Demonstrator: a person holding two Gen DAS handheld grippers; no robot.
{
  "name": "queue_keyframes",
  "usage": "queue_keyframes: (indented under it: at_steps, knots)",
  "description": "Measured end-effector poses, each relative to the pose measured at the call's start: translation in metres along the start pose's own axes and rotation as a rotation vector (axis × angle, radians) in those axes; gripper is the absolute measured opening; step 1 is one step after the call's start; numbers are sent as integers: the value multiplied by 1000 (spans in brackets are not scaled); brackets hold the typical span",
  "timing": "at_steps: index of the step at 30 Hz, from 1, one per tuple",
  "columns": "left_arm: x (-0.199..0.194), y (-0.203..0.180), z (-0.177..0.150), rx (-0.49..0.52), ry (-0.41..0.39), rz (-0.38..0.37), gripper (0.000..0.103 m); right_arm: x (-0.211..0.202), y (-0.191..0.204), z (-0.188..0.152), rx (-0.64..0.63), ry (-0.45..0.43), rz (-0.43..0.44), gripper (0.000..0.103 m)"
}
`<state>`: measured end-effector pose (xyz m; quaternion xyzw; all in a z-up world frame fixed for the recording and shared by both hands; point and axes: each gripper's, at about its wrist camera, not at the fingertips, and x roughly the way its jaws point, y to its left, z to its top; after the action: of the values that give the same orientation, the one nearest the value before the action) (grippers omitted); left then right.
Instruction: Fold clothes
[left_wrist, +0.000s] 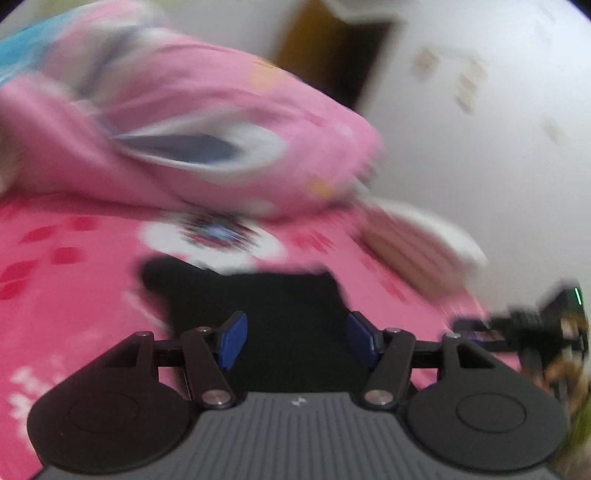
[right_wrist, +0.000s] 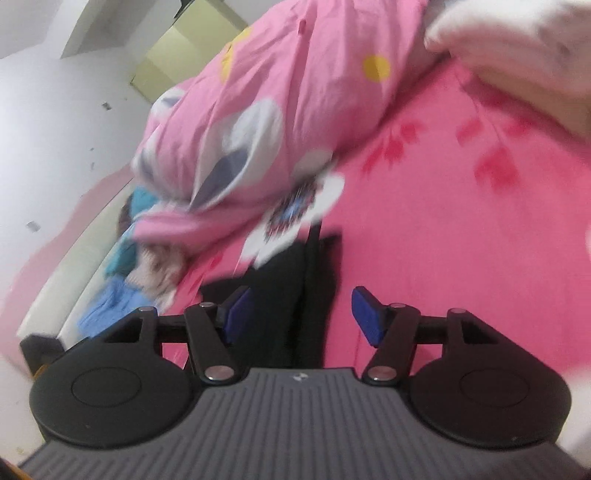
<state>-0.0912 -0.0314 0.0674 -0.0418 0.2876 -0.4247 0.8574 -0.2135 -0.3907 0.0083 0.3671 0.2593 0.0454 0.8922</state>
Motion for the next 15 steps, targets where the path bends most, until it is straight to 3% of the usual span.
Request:
queue_keyframes:
  at_steps: [2, 3, 6, 10, 15]
  knots:
    - [5, -39, -17, 134, 47, -45, 61, -14, -2, -27, 35, 17, 30, 52]
    - [9, -59, -27, 215, 64, -60, 60, -16, -3, -38, 55, 23, 51, 38]
    - [27, -104, -50, 389, 109, -88, 57, -23, -11, -65, 125, 7, 94, 20]
    - [62, -147, -74, 595, 179, -53, 40, -22, -32, -83, 228, -42, 87, 15]
    - [87, -162, -91, 643, 237, -22, 29, -21, -47, -93, 282, -93, 107, 9]
